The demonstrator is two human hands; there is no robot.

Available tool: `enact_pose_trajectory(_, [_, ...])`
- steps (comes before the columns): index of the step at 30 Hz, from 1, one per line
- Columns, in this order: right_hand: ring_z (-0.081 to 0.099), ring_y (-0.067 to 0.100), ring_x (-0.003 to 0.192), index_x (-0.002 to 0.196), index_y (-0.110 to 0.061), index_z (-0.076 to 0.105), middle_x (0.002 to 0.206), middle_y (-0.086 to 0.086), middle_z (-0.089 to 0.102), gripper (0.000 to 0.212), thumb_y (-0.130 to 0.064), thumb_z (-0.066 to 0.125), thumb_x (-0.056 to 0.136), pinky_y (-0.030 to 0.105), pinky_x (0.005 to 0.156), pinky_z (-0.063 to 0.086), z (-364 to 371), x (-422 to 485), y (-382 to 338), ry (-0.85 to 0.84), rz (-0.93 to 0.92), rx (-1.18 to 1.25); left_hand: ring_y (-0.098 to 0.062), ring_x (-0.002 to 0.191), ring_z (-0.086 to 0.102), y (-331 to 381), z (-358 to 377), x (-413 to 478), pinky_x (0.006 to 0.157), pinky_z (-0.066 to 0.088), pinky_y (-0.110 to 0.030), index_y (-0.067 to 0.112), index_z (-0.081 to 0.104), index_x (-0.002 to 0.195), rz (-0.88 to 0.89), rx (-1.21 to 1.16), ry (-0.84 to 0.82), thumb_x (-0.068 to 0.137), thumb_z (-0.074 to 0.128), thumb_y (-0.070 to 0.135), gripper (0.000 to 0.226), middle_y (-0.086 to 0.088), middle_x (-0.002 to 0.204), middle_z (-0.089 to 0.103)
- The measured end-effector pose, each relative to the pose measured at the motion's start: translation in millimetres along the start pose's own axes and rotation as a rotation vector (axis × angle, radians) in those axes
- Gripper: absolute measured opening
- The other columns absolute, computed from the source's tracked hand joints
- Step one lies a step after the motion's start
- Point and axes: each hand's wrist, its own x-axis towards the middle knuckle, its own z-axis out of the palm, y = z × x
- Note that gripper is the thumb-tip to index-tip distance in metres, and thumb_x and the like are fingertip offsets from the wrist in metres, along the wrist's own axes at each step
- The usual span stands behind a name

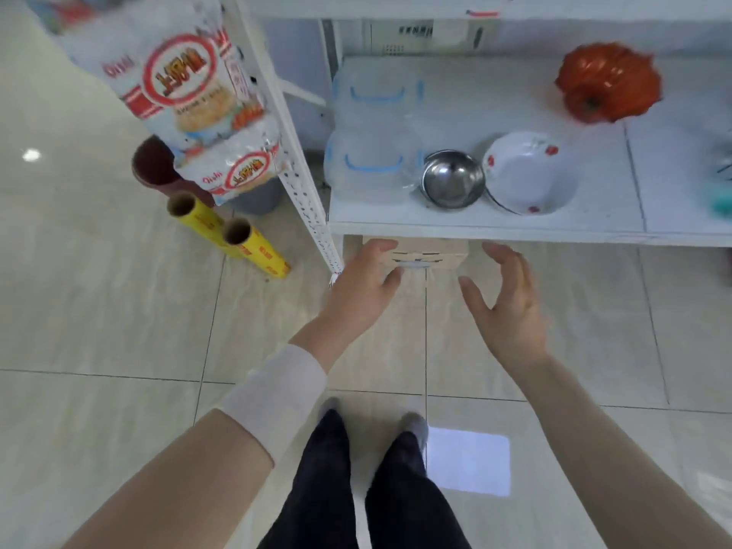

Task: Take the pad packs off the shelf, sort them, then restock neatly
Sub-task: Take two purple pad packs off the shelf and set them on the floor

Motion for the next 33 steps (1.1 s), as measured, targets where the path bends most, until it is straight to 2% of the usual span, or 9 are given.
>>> enact_pose_trajectory(6, [0.045,0.032,0.123,0.127,0.000,0.046,0.124,0.014,0.053,0.055,-0.038,0.047,0.087,0.029,0.103,0.033,-81.2,13.8,-37.4,0.143,-0.146,-0.019,-0.006,0.124,0.042,93.5,-38.1,-7.5,0.093,0.029,-0.013,0.020,0.044,0.131,0.234,0.058,0.093,0.094,0.050,0.026,0.038,0.007,0.134,0.048])
enact_pose_trajectory(11, [0.039,0.023,0.129,0.127,-0.003,0.047,0.126,0.009,0.053,0.052,-0.037,0.049,0.087,0.008,0.100,0.025,-129.2,42.8,-70.8,0.242,-0.207,-0.042,0.013,0.110,0.038,152.0,-75.1,7.4,0.084,0.025,0.004,0.024,0.046,0.129,0.393,0.018,0.140,0.093,0.051,0.025,0.036,0.021,0.119,0.044])
enact_pose_trajectory(14, [0.041,0.022,0.126,0.127,-0.003,0.048,0.127,0.009,0.053,0.052,-0.034,0.054,0.085,-0.004,0.093,0.021,-151.8,66.5,-87.8,0.298,-0.213,-0.053,0.008,0.119,0.039,175.2,-94.6,26.6,0.091,0.027,-0.007,0.027,0.044,0.129,0.432,-0.007,0.144,0.093,0.051,0.026,0.037,0.018,0.126,0.047])
enact_pose_trajectory(16, [0.038,0.018,0.128,0.128,-0.005,0.048,0.129,0.005,0.052,0.052,-0.035,0.055,0.086,0.001,0.099,0.021,-164.2,81.7,-95.2,0.328,-0.229,-0.083,0.002,0.122,0.042,186.5,-104.6,39.5,0.095,0.027,-0.011,0.026,0.044,0.129,0.444,-0.015,0.165,0.093,0.051,0.026,0.037,0.016,0.126,0.048])
enact_pose_trajectory(19, [0.035,0.017,0.133,0.129,-0.009,0.047,0.128,-0.006,0.048,0.047,-0.023,0.061,0.087,0.023,0.106,0.030,-176.8,98.7,-103.3,0.360,-0.218,-0.062,-0.001,0.122,0.043,196.2,-115.1,58.3,0.094,0.028,-0.012,0.025,0.045,0.128,0.453,-0.015,0.179,0.092,0.052,0.026,0.037,0.014,0.126,0.049])
enact_pose_trajectory(21, [0.037,0.020,0.132,0.129,-0.010,0.047,0.125,-0.009,0.044,0.048,-0.029,0.060,0.087,0.032,0.104,0.034,-184.1,108.5,-108.4,0.367,-0.218,-0.048,-0.003,0.124,0.043,201.5,-120.6,70.0,0.096,0.030,-0.016,0.025,0.044,0.129,0.456,-0.007,0.188,0.092,0.052,0.028,0.038,0.010,0.130,0.050])
enact_pose_trajectory(26, [0.049,0.021,0.117,0.132,-0.014,0.045,0.122,-0.011,0.041,0.056,-0.031,0.065,0.082,0.027,0.090,0.039,-211.3,145.4,-115.3,0.331,-0.059,0.025,-0.006,0.123,0.044,221.5,-129.8,103.5,0.092,0.032,-0.019,0.023,0.041,0.130,0.399,-0.027,0.236,0.091,0.053,0.031,0.042,0.006,0.132,0.048])
enact_pose_trajectory(30, [0.049,0.019,0.118,0.133,-0.012,0.042,0.132,0.001,0.046,0.062,-0.040,0.062,0.082,0.023,0.088,0.037,-251.1,195.2,-121.4,0.336,0.009,0.127,-0.011,0.121,0.047,245.8,-141.5,139.7,0.094,0.034,-0.023,0.017,0.041,0.131,0.303,-0.133,0.317,0.090,0.055,0.031,0.045,0.003,0.132,0.048])
enact_pose_trajectory(33, [0.049,0.028,0.117,0.128,-0.001,0.046,0.130,0.016,0.052,0.061,-0.043,0.060,0.085,0.032,0.088,0.039,-282.9,238.1,-128.2,0.343,0.033,0.120,-0.020,0.118,0.050,265.7,-158.5,171.0,0.101,0.039,-0.035,0.011,0.044,0.125,0.211,-0.209,0.416,0.091,0.056,0.030,0.041,-0.004,0.129,0.051])
